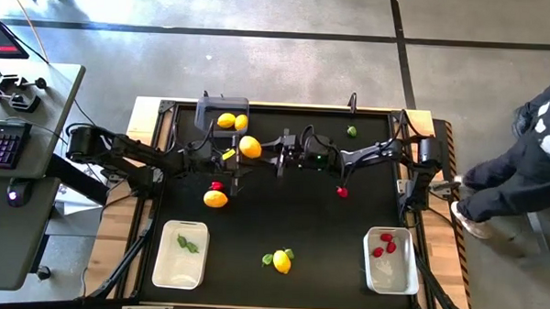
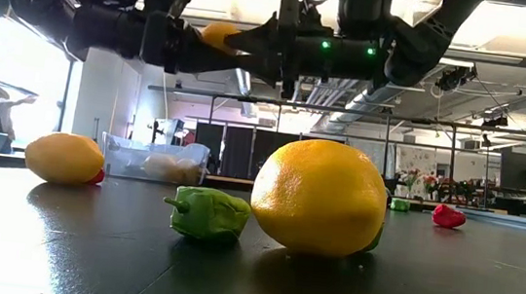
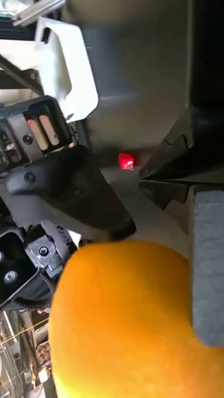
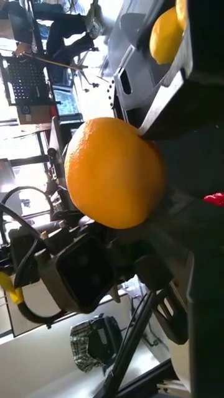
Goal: Sort produce into baskets
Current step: Put the yellow lemon into the black bin
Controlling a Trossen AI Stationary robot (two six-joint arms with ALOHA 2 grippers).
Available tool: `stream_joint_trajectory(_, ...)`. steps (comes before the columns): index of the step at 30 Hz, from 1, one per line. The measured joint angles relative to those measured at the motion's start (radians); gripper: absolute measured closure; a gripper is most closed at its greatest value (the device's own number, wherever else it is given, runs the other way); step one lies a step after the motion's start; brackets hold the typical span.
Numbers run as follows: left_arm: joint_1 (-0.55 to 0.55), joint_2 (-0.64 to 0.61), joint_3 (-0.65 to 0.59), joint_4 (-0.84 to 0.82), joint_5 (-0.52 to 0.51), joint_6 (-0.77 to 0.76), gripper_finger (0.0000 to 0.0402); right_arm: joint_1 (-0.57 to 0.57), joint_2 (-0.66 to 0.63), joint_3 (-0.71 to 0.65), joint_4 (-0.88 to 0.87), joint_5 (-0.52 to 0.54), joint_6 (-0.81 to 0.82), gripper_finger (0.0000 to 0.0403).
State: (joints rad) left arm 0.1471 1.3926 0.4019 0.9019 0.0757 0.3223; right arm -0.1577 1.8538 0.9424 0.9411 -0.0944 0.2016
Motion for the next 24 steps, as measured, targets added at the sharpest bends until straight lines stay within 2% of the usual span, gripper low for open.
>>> stream_joint_trajectory(5, 0.0, 0.0, 0.0, -0.032, -0.012, 0.06, 0.0401, 0.0, 0.0, 0.0, -0.019, 0.014, -0.035, 0.0201)
stream_joint_trajectory(8, 0.0, 0.001, 0.0, -0.059, -0.038, 0.111, 0.0401, -0.001, 0.0, 0.001, -0.044, 0.065, -0.048, 0.0176)
stream_joint_trajectory(14, 0.0, 0.001, 0.0, -0.098, -0.061, 0.178, 0.0401, -0.031, 0.0, 0.001, -0.067, 0.046, -0.04, 0.0128)
stream_joint_trajectory(19, 0.0, 0.001, 0.0, -0.11, -0.062, 0.186, 0.0401, -0.045, 0.0, 0.001, -0.178, 0.013, -0.082, 0.0125)
stream_joint_trajectory(21, 0.004, 0.001, 0.0, -0.129, -0.071, 0.178, 0.0401, -0.045, 0.0, 0.001, -0.22, 0.04, -0.095, 0.0125)
stream_joint_trajectory(24, 0.013, 0.0, 0.0, -0.176, -0.144, 0.156, 0.0401, -0.046, 0.0, 0.001, -0.287, 0.112, -0.098, 0.0125)
